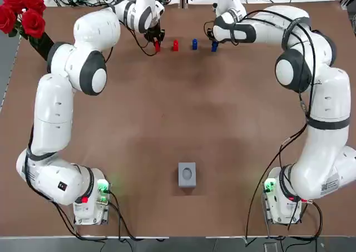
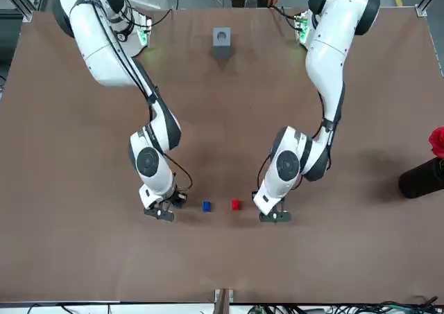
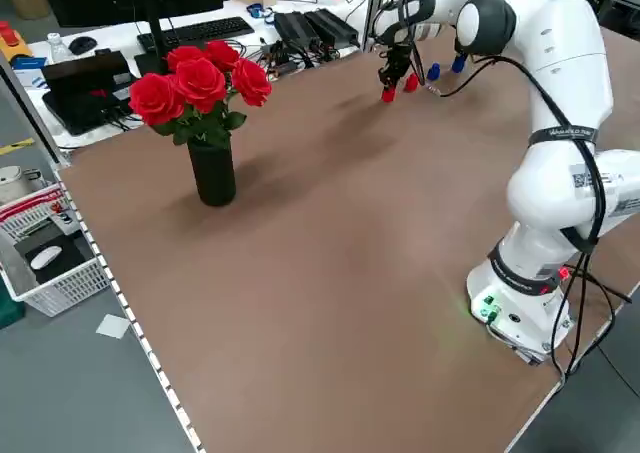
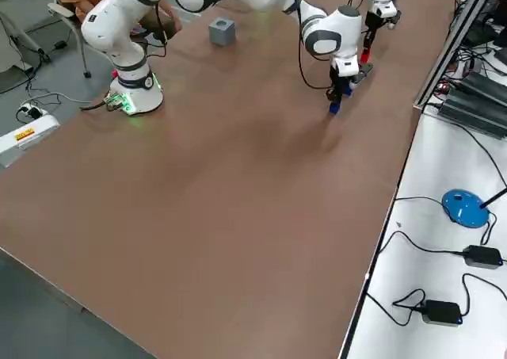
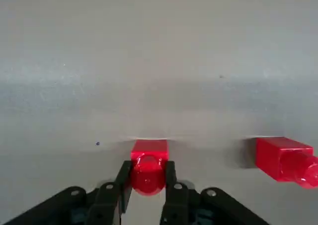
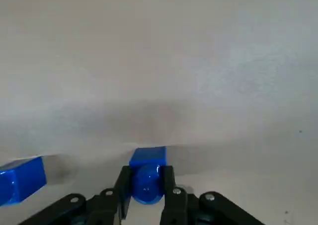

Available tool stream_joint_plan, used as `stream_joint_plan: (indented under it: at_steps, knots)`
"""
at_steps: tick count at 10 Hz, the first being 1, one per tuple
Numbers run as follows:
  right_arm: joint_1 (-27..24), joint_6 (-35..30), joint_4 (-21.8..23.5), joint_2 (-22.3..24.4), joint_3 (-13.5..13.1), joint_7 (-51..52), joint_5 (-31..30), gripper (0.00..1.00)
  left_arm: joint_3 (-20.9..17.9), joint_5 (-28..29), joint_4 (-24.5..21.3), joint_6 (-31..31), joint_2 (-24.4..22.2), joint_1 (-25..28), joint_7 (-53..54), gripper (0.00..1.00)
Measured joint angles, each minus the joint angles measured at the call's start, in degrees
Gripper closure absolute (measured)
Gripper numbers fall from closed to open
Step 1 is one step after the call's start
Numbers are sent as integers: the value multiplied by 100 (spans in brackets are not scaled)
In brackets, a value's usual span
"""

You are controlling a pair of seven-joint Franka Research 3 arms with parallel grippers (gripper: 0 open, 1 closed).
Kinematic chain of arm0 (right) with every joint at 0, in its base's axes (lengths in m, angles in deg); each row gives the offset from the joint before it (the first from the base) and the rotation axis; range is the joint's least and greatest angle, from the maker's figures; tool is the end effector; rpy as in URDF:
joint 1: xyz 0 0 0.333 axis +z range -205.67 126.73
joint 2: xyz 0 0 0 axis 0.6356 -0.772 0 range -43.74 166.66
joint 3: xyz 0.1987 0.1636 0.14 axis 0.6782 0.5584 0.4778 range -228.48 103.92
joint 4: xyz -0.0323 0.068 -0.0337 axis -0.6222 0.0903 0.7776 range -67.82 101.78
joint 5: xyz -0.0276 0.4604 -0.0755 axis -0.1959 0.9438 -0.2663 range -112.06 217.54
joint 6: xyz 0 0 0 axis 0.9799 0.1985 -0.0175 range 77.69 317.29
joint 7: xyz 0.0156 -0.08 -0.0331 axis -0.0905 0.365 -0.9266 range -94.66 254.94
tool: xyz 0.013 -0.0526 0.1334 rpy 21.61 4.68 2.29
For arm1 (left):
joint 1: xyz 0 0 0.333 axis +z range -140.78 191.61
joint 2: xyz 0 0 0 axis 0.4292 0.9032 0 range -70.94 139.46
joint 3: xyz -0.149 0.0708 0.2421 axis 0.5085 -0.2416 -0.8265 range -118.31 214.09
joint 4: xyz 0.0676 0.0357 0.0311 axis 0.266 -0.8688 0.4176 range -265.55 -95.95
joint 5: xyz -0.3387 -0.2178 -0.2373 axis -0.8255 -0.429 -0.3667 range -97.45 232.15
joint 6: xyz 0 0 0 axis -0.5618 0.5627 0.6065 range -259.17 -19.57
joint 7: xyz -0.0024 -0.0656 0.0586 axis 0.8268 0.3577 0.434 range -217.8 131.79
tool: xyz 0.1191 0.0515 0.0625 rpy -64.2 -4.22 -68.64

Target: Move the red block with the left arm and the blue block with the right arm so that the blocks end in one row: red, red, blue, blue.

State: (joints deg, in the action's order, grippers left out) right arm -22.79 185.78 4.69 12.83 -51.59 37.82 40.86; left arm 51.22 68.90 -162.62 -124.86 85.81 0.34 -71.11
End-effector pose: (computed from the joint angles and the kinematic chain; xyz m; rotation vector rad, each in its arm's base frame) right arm 0.7164 0.3383 0.1212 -3.0770 0.3036 -0.1618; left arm 0.7142 -0.3756 0.1209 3.0725 0.0037 0.1167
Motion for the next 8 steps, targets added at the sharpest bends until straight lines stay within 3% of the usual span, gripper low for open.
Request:
stream_joint_plan:
  at_steps: [3,5,7,8]
  knots:
    - [24,0,-9,-9,31,-14,-73,67,-1,0,16,5,10,-2,0,69]
    - [24,0,-10,-11,35,-15,-87,64,-1,0,34,5,8,-2,0,43]
    - [24,0,-10,-26,35,-16,-143,50,0,0,66,59,-88,2,0,14]
    - [24,0,-11,-37,35,-17,-157,49,3,0,47,308,-236,3,0,1]
